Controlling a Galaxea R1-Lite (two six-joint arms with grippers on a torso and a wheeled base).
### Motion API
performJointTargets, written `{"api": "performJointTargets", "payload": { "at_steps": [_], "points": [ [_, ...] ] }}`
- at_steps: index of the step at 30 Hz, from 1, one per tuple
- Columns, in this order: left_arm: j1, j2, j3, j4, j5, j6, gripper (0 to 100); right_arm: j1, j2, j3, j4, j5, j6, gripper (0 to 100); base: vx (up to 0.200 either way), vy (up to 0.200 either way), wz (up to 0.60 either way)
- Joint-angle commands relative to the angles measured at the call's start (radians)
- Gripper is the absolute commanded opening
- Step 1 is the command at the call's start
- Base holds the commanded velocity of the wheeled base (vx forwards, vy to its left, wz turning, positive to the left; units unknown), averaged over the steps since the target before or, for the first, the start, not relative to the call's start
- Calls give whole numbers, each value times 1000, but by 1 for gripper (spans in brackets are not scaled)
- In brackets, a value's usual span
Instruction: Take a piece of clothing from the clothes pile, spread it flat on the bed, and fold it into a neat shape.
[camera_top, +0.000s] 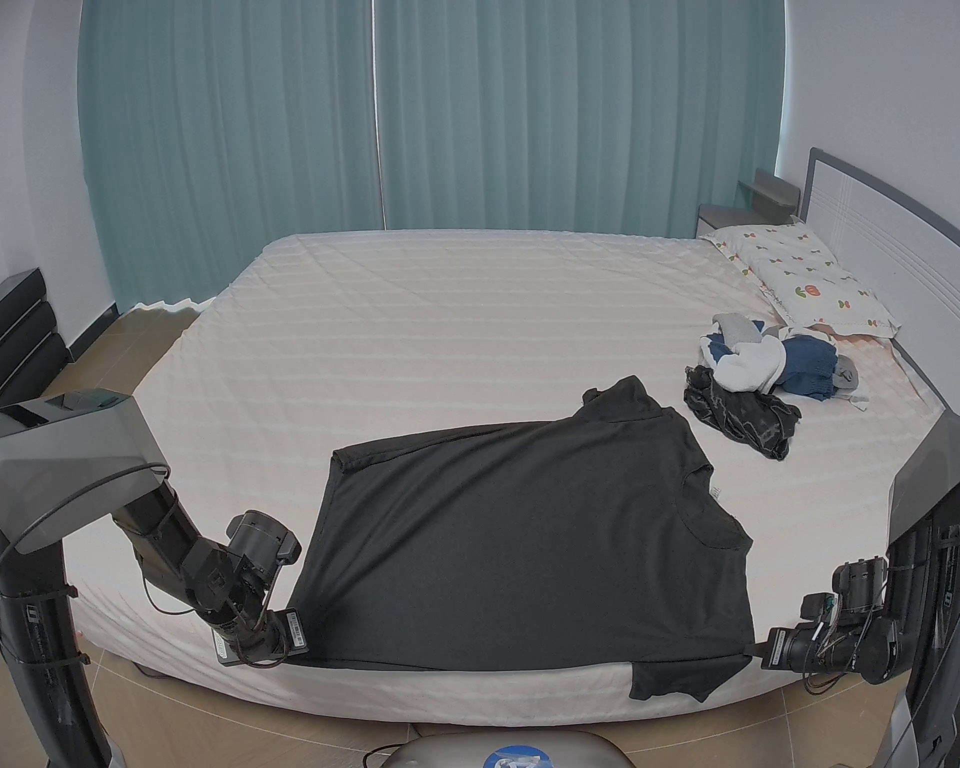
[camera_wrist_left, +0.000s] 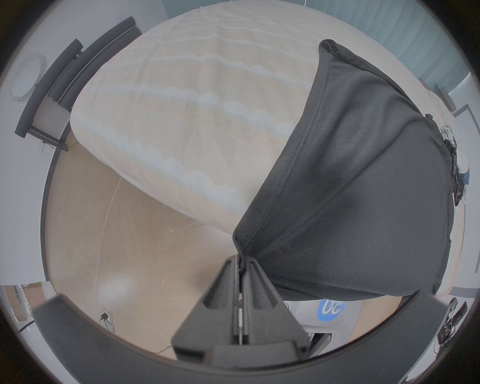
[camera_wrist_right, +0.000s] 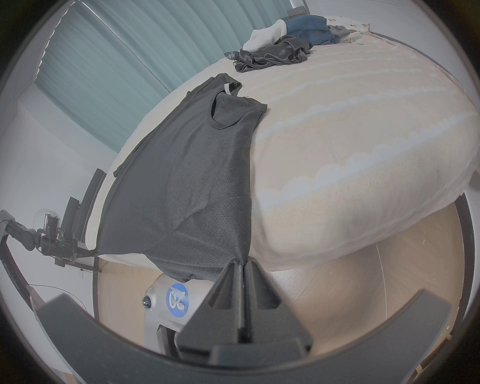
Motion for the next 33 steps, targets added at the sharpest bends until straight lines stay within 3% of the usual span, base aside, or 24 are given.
{"api": "performJointTargets", "payload": {
  "at_steps": [1, 3, 4, 8, 15, 18, 21, 25, 33],
  "points": [
    [0, 8, -6, -7, -2, -3, 0, 1, 23, 12, -8, 2, 2, 100, 0, 0, 0],
    [0, 10, -11, -16, -4, -6, 0, 1, 29, 18, -45, 7, 6, 100, 0, 0, 0],
    [0, 10, -13, -19, -4, -6, 100, 1, 29, 18, -51, 9, 8, 100, 0, 0, 0],
    [2, -4, -11, -72, -5, -20, 100, -8, 27, 18, -83, 13, 26, 100, 0, 0, 0],
    [19, -47, -23, -84, -11, -32, 100, -10, -57, 18, -105, 53, 155, 100, 0, 0, 0],
    [40, -100, -42, -82, -70, -38, 100, -7, -79, 18, -105, 79, 190, 100, 0, 0, 0],
    [43, -131, -60, -84, -128, -73, 100, -1, -77, 18, -105, 79, 196, 100, 0, 0, 0],
    [46, -120, -120, -85, -139, -171, 100, -1, -79, 16, -106, 79, 198, 100, 0, 0, 0],
    [73, -113, -151, -85, -179, -182, 100, 1, -77, 16, -106, 81, 198, 100, 150, 0, 0]
  ]
}}
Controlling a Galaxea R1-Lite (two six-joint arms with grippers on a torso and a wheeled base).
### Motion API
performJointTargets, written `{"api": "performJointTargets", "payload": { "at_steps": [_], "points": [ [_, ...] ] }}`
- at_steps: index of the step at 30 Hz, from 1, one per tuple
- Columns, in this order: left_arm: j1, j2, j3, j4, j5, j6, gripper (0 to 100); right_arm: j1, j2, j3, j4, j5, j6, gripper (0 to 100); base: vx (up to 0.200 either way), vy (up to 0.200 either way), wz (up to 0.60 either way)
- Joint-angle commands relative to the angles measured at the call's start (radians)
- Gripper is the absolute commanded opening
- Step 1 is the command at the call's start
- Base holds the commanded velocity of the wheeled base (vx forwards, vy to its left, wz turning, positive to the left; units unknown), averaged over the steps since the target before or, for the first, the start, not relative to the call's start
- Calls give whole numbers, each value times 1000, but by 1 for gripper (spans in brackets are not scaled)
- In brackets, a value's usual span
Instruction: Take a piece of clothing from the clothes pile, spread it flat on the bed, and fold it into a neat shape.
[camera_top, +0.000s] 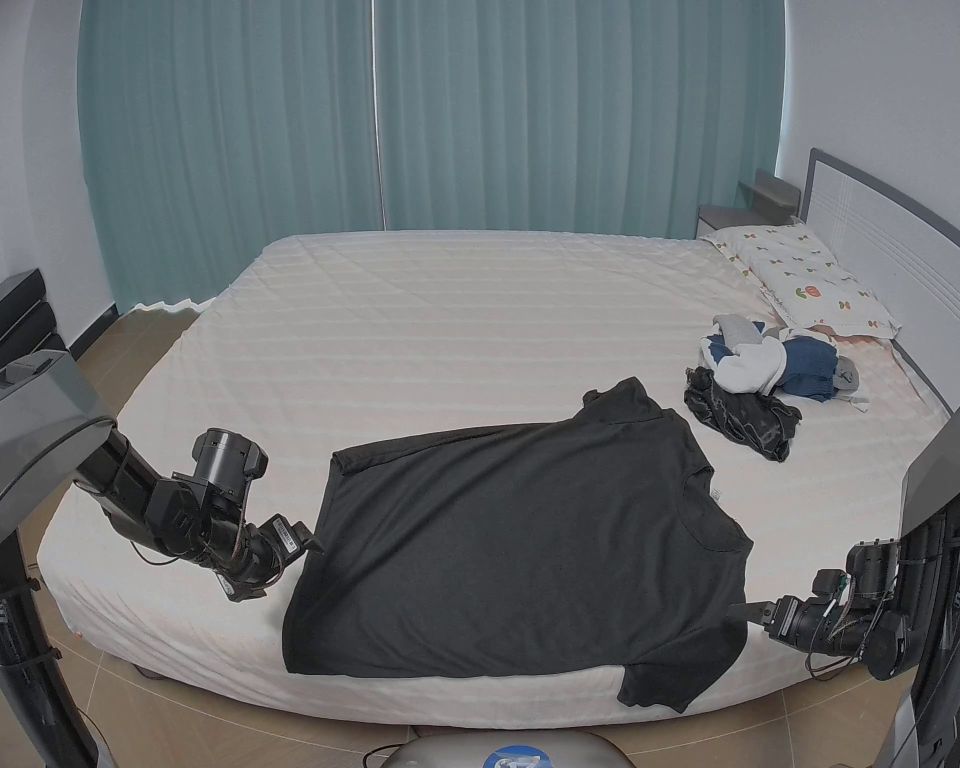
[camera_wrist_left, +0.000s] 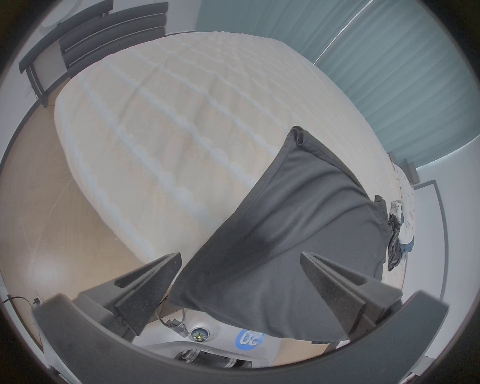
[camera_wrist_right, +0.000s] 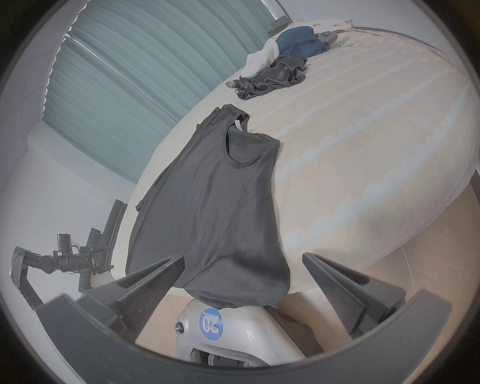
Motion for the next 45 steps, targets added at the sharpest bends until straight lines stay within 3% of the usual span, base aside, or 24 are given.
{"api": "performJointTargets", "payload": {
  "at_steps": [1, 6, 12, 18, 25, 45],
  "points": [
    [6, 2, -21, -2, -11, -2, 100, 2, -2, 16, -12, 1, -1, 100, 200, 0, 0],
    [7, 39, -54, -3, -10, -16, 100, 9, 3, 16, -12, 2, 1, 100, 80, 0, 0],
    [9, 96, -162, -51, -1, -123, 100, 16, 6, 16, -12, 2, 4, 100, 0, 0, 0],
    [12, 139, -188, -60, -1, -133, 100, 16, 7, 16, -11, 2, 4, 100, 0, 0, 0],
    [21, 142, -206, -62, -8, -142, 100, 16, 12, 16, -11, 2, 4, 100, 171, 0, 0],
    [-27, 372, -556, -48, 7, -137, 100, 29, 64, 3, -12, 2, 41, 100, 0, 0, 0]
  ]
}}
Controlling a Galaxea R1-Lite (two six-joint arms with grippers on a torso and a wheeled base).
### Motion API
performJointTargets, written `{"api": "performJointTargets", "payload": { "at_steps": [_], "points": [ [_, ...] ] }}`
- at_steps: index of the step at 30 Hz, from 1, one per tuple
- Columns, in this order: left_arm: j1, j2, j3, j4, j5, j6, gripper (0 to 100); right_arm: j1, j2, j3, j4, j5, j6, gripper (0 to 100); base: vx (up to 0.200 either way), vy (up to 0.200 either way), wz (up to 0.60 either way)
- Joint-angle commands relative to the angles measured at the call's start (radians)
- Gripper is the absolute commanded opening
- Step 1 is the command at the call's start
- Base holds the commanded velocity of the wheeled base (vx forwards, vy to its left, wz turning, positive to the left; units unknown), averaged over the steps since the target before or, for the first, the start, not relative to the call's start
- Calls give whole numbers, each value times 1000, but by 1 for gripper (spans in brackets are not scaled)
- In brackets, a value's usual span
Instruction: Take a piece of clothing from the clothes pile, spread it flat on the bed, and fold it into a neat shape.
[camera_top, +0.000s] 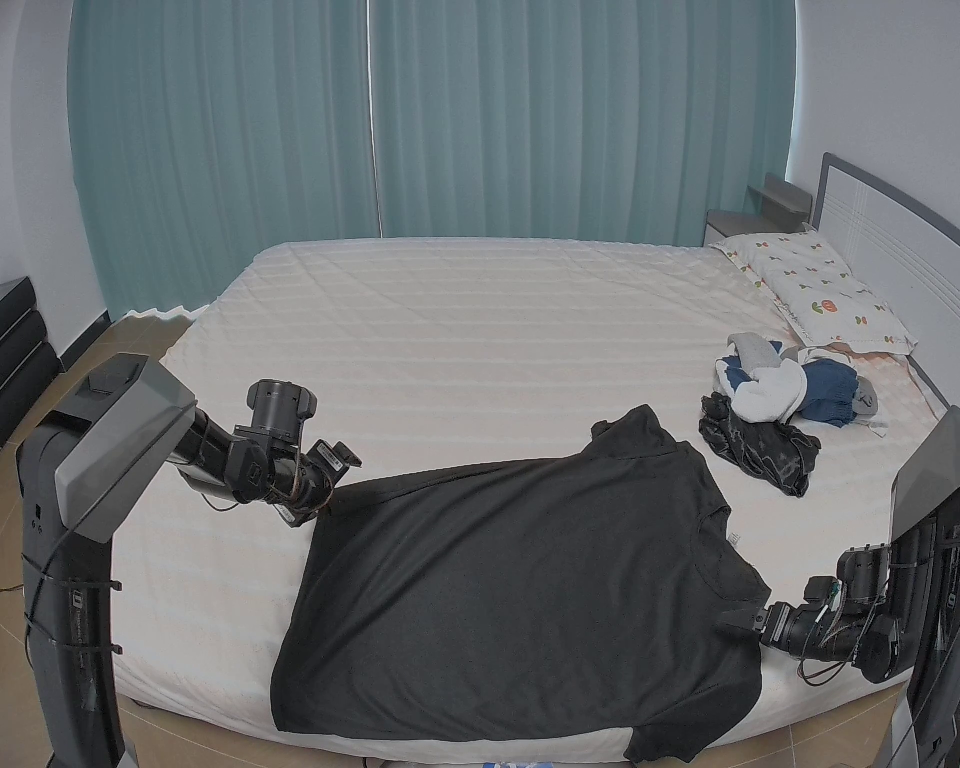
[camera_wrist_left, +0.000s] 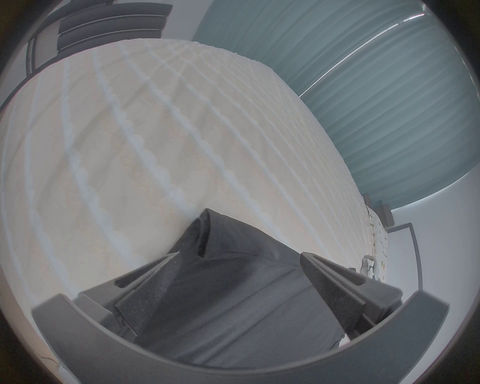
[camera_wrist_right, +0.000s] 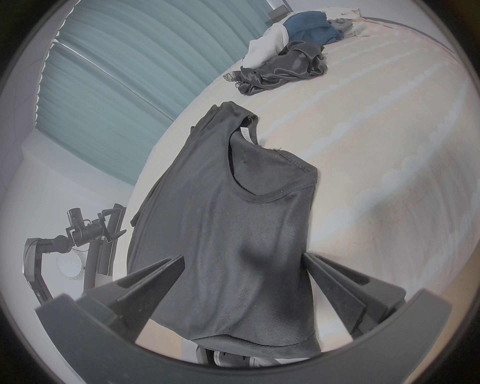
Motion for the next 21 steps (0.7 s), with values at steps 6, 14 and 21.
{"api": "performJointTargets", "payload": {
  "at_steps": [6, 14, 21],
  "points": [
    [-44, 118, -110, 16, 17, 1, 100, 0, 57, -7, -12, 0, 1, 100, 0, 0, 0],
    [-43, 193, -222, 50, 84, -4, 100, 0, 58, -15, -12, -1, 1, 100, 0, 0, 0],
    [11, 227, -376, 41, 89, -151, 100, -1, 60, -15, -12, -1, 1, 100, 0, 0, 0]
  ]
}}
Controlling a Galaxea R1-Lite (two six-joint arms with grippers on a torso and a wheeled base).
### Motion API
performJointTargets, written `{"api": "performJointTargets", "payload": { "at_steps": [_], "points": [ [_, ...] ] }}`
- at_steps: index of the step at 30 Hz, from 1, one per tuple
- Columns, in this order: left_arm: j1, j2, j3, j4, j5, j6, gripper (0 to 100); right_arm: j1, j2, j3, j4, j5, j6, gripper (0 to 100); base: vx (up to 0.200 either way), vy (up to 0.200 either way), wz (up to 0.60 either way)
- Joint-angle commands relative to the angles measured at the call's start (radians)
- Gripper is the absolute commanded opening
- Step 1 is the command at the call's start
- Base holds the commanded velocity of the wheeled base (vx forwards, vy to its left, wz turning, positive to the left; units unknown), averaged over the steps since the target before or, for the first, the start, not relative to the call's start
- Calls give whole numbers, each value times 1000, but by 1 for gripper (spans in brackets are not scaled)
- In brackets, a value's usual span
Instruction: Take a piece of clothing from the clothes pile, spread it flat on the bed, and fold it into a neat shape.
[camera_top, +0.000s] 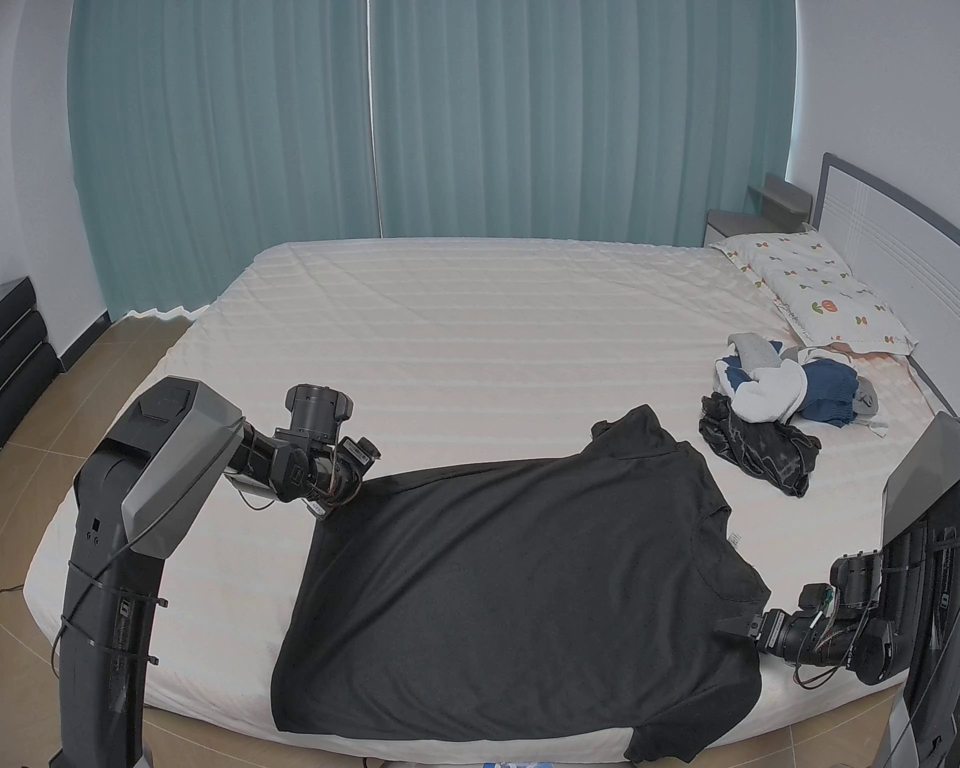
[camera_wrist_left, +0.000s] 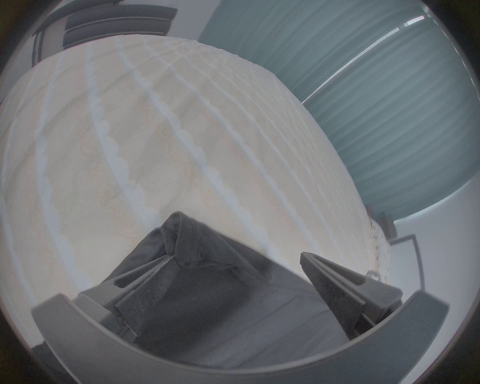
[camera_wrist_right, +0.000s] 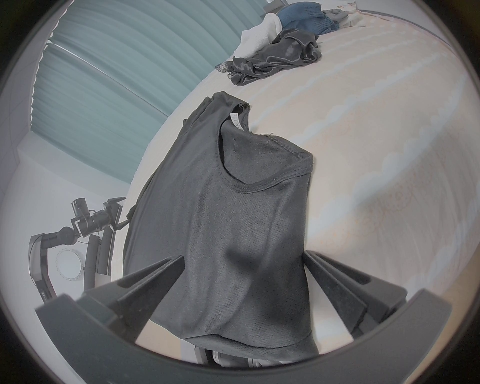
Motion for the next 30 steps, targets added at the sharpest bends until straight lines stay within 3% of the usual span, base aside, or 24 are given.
{"api": "performJointTargets", "payload": {
  "at_steps": [1, 7, 15, 20, 27, 30],
  "points": [
    [58, 51, -149, -1, 3, -118, 100, -1, 4, 0, -11, 0, 0, 100, 0, 0, 0],
    [124, 142, -313, 2, 107, -165, 100, -2, 10, 1, -11, 0, 0, 100, 0, 0, 0],
    [137, 153, -327, 5, 107, -151, 100, -1, 16, 3, -11, 0, 0, 100, 0, 0, 0],
    [136, 148, -256, -9, 75, -39, 100, -1, 18, 1, -11, 0, 0, 100, 0, 0, 0],
    [119, 114, -157, -64, 6, -10, 100, -1, 18, 3, -11, 0, 1, 100, 0, 0, 0],
    [105, 99, -66, -139, -14, 68, 100, 1, 18, 5, -11, 0, 1, 100, 0, 0, 0]
  ]
}}
